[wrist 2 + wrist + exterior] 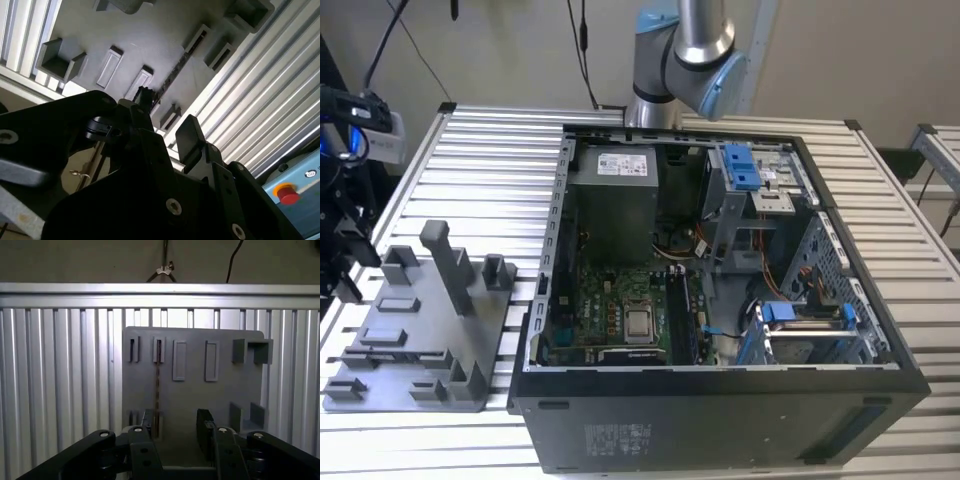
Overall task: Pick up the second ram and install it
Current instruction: 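Pick up the second ram and move it above second insertion slot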
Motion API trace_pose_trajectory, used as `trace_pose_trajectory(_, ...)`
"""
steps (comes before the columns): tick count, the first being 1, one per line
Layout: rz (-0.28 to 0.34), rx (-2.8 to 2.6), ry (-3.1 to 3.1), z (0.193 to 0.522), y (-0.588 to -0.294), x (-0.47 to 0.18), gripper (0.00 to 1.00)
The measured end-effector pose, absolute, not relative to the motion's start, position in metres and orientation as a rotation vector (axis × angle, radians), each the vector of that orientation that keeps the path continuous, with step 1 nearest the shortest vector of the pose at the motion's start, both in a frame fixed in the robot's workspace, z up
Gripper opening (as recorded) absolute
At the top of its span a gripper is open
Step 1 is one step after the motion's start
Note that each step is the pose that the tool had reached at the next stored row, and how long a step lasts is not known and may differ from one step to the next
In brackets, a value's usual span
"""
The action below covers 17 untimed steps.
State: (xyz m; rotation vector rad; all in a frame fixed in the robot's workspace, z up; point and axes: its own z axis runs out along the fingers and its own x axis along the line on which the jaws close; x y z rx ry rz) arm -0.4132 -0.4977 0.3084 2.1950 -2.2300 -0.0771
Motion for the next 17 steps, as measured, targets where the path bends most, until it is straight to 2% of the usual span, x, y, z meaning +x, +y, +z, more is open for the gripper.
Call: trace_pose_trajectory(17, -0.048, 2.194, -2.213, 0.290, -0.498, -0.414, 0.48)
